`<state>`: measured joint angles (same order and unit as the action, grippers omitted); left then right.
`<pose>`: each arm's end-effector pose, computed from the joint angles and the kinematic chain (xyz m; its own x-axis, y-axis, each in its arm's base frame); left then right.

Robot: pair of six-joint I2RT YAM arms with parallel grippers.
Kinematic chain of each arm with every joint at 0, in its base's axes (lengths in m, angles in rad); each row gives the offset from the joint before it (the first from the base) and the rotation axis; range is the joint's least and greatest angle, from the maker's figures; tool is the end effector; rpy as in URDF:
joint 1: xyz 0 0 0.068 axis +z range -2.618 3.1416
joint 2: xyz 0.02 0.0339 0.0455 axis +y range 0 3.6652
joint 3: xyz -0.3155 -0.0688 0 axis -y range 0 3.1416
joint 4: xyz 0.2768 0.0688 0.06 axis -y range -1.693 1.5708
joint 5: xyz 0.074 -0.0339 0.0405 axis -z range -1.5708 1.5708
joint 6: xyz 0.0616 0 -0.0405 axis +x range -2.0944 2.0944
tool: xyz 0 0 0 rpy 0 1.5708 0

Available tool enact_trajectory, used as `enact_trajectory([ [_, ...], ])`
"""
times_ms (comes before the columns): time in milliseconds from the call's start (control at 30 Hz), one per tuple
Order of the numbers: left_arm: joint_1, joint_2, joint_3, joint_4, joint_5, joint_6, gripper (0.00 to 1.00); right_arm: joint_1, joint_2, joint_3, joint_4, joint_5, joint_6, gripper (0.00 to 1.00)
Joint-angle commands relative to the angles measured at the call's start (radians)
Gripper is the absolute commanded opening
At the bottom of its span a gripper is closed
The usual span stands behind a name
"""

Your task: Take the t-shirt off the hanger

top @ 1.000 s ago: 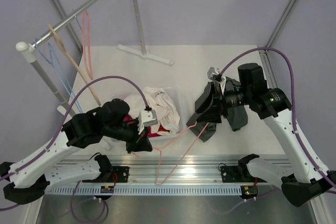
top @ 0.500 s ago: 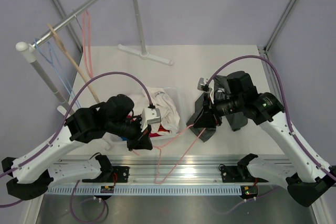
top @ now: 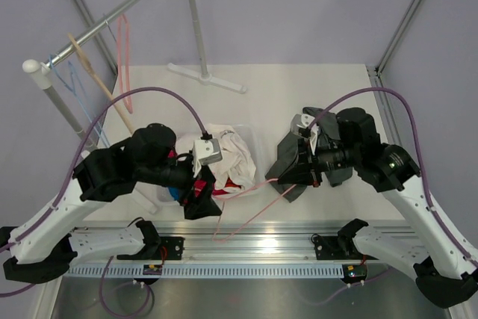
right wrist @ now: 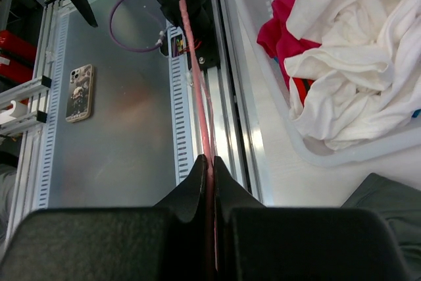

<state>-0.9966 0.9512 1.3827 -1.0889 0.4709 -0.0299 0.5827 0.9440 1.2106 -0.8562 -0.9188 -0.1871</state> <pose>0.0662 -0.1538 0.4619 -0.3600 0.5074 -0.7829 0.9330 0.1978 -0.3008 0.1223 0.1392 0.4379 -0.2915 -0.3273 -0.8989 -0.9564 0.0837 0.2797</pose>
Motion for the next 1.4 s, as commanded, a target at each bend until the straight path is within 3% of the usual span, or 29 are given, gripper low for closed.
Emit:
enact_trajectory([
  [0,-0.005,0.000,0.128,0.051,-0.038,-0.016,0.99,0.005,-0.086,0.032,0.051,-0.041,-0.002,0.00],
  [167,-0.005,0.014,0.312,0.057,-0.211,-0.080,0.99,0.005,-0.151,0.110,0.012,0.049,0.020,0.00],
  [333,-0.005,-0.024,0.461,0.115,-0.420,-0.214,0.99,0.005,-0.194,0.153,0.127,0.338,0.153,0.00],
  [433,-0.005,-0.100,0.437,0.237,-0.524,-0.283,0.99,0.005,-0.140,0.196,0.201,0.503,0.254,0.00],
  [467,-0.005,-0.147,0.406,0.301,-0.519,-0.300,0.99,0.005,-0.122,0.207,0.221,0.561,0.271,0.00],
  [667,-0.005,-0.264,0.348,0.450,-0.427,-0.366,0.99,0.005,0.062,0.263,0.489,0.555,0.334,0.00],
  [933,-0.005,-0.362,0.270,0.501,-0.456,-0.366,0.99,0.003,0.344,0.402,0.837,0.750,0.328,0.00],
  [1100,-0.005,-0.377,0.231,0.512,-0.457,-0.350,0.99,0.005,0.470,0.446,1.100,0.755,0.357,0.00],
  [1367,-0.005,-0.417,0.156,0.506,-0.494,-0.298,0.99,0.005,0.781,0.714,1.189,0.701,0.440,0.00],
])
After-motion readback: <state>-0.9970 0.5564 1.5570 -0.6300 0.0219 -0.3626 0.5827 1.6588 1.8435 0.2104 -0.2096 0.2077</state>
